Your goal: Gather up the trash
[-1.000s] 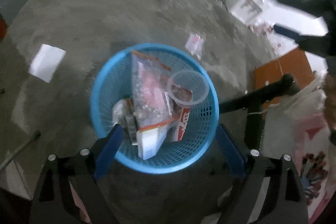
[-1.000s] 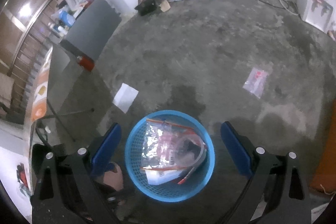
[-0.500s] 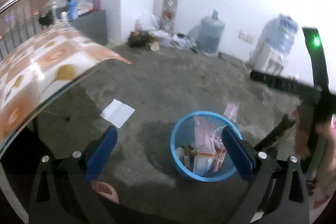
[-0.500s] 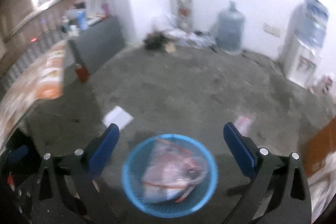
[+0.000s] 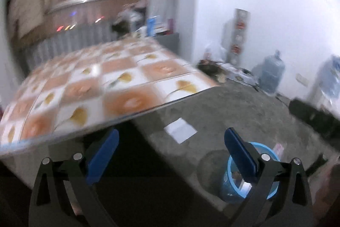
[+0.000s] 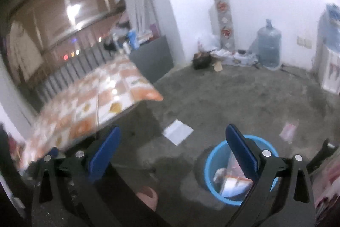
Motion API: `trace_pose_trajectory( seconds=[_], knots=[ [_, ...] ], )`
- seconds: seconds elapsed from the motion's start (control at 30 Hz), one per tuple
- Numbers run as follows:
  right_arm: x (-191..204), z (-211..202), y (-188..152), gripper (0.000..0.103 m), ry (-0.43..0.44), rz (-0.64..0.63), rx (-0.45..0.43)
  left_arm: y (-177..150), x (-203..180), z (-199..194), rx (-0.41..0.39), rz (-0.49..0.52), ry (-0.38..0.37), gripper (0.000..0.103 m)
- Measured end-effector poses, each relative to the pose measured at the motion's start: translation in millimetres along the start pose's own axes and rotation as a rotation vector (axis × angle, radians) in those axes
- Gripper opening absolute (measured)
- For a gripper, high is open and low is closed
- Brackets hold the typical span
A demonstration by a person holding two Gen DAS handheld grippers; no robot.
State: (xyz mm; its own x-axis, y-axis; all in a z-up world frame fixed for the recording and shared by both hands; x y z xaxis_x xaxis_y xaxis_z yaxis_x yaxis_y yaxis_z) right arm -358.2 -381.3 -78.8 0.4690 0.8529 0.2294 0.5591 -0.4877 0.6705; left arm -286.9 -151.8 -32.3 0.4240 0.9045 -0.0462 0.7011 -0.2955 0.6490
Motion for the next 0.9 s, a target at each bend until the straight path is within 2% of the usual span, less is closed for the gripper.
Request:
trace_pose_trajectory(
  seconds=[0.1,0.27,0.37,0.53,0.77,0.9],
  knots=[
    [11.3,17.0,2.7,0.095,0.005,-0.053,0.059,-11.5,35.7,-13.9,-0.015,-0.085,0.105,0.098],
    [27.2,34.4,-8.3,0.095,0.033,-0.1,0.143,-28.1,66.1,-12.8,0.044,-0.202,0.103,0.098],
    [35.3,30.2,-18.5,0.095,0.026,-0.12,0.153,-28.6,70.4,-12.9,0.05,-0.235,0.086,0.098],
    [40.2,18.0,-17.8,0.095,0.022,-0.165,0.083,-26.3,52.5,-20.4,0.038,-0.174,0.103,0.098],
    [41.8,6.0,-12.5,0.095,-0.04,-0.235,-0.007,-13.3,33.7,-28.8,-0.018,-0.107,0.12,0.098],
    [42.1,10.2,-13.6,0.095,-0.037,-0.248,-0.005,-10.2,25.8,-35.4,-0.045,-0.073,0.134,0.098]
  ],
)
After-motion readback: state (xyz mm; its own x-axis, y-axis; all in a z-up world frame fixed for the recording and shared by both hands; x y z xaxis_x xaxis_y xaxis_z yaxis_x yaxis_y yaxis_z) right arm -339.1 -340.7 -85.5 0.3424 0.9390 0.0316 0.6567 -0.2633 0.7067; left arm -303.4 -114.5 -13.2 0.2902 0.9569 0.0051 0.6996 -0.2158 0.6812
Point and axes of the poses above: each gripper's, at about its wrist camera, not at the fingertips, and z roughly the way its jaws point, x to its left, y to its top, the point moved 7 cm from there along z, roughly the way its jaws point, and after that the axes turned 15 degrees about x, right-handed, at the moved point
